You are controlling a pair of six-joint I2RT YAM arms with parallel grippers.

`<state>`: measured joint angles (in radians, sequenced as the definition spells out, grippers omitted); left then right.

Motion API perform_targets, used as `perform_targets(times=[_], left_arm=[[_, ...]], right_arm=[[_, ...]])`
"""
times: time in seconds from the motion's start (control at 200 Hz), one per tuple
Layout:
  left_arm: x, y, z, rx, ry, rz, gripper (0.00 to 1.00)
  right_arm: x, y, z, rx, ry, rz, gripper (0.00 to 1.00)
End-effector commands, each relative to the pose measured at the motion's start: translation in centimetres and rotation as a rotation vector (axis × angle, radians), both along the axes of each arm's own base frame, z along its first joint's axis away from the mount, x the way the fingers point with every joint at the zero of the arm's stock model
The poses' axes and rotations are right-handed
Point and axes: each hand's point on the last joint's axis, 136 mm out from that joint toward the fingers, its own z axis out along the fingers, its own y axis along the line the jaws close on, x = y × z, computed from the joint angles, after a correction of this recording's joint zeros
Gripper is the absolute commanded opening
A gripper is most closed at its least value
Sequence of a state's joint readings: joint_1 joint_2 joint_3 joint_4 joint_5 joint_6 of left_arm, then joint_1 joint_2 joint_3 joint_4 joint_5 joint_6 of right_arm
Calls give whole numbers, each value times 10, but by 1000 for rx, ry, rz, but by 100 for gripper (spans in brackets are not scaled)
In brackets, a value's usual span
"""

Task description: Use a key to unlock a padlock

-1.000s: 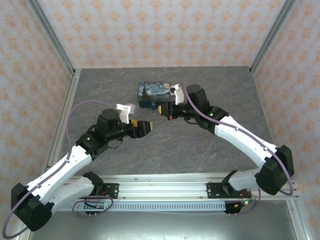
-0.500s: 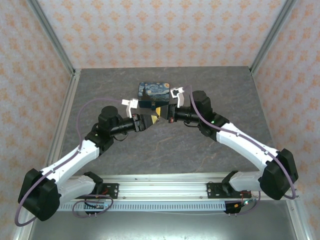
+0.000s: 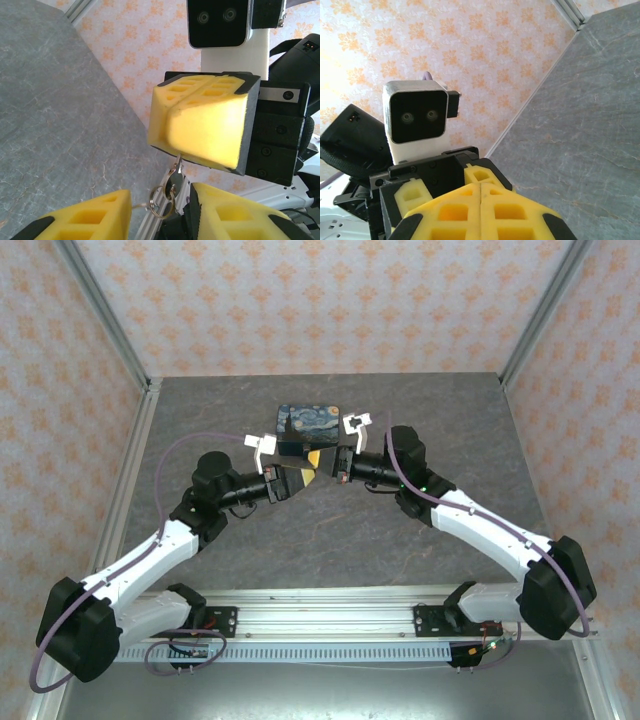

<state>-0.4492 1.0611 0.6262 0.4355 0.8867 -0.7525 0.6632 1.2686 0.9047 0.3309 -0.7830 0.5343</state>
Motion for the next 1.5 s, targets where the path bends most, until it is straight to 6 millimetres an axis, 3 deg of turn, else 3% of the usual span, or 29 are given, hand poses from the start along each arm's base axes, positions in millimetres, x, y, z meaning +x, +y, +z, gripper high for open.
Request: perform_targets(times=[0.0,0.696,0.781,0.976,1.186,1.281,1.366,1.491], left_arm=[[-5,1,11,-27,-47,-23,35],[-7,1,28,-50,-86,-29,33],[-7,1,28,-50,-88,-31,27],[-9,2,27,-42,-89,-28,2],[-10,10,21,19,-104,16,0],[-11,13,15,61,-101,34,0],[-10,20,4,118,-81,61,0],[-3,36,-16,209,-40,116,0]], right_arm=[[-5,1,15,54,-38,20,0],[-3,7,9,64,-13,40,0],[-3,7,9,64,-14,40,0],[-3,6,8,64,-10,32,0],[1,3,6,45,4,-1,0],[8,-2,1,9,21,-56,27],[15,-10,-3,-48,19,-120,44],[37,-35,-12,-191,28,-298,56]])
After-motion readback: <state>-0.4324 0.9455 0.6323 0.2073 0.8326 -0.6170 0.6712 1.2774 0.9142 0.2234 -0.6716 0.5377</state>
